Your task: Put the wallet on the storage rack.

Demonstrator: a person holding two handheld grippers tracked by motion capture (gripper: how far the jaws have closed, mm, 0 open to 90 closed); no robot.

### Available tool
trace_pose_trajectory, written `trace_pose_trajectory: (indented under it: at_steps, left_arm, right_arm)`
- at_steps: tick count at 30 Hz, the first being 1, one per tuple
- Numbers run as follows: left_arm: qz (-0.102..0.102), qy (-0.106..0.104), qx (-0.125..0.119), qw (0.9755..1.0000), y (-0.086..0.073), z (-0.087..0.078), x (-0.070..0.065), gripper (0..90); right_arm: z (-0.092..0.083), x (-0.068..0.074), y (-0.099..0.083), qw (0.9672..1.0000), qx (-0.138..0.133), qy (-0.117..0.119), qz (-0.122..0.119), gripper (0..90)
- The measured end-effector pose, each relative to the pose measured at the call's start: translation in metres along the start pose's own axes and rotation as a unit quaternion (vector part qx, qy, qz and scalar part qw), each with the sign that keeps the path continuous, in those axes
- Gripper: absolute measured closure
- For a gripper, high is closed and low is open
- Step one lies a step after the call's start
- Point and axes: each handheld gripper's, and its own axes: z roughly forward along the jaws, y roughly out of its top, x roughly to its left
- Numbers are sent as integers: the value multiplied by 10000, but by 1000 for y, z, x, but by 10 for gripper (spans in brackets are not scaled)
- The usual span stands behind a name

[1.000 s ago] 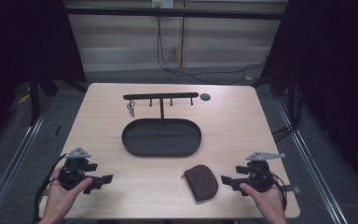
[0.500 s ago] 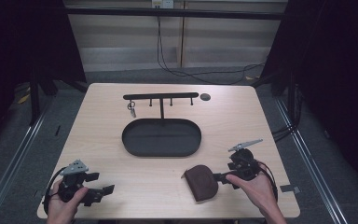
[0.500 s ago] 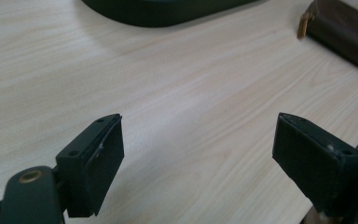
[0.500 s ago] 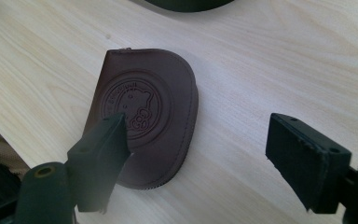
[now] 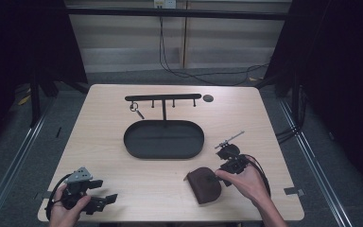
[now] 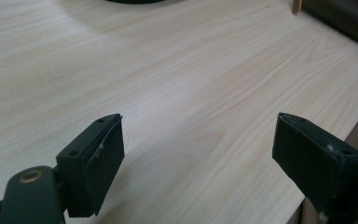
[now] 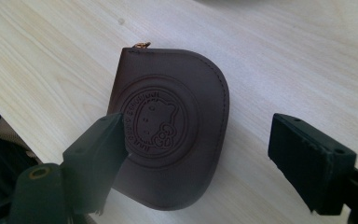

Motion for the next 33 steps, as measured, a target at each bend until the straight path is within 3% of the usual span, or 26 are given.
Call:
trace_pose_trajectory:
  at_steps: [2,3,4,7,14,20,25,32,33]
  left_arm:
    - [-8,-34,2,10000,0,0,0,165]
    - [-7,-41,-1,10000,1,0,0,165]
    - [-16,-14,-12,10000,1,0,0,165]
    - [-41,-22,-8,10000,1,-1,1,165]
    - [-101,41,-135,9998,1,-4,2,165]
    - [-71,62,-186,9998,1,-5,2,165]
    - [-121,-62,-195,9997,1,-5,3,165]
    - [-164,-122,-235,9995,2,-4,4,165]
    - [-152,-114,-221,9996,2,-4,4,165]
  right_arm:
    - [1,0,2,10000,47,-6,4,189]
    - [5,0,7,9996,282,2,77,190]
    - [5,0,7,9996,282,2,77,190]
    - [12,3,12,9978,641,-88,131,194]
    - [25,13,16,9962,865,-48,64,187]
    - [38,18,17,9937,1112,-159,14,165]
    - [42,18,18,9924,1207,-237,77,135]
    - [46,14,19,9917,1267,-128,201,135]
    - [46,12,19,9915,1274,13,248,183]
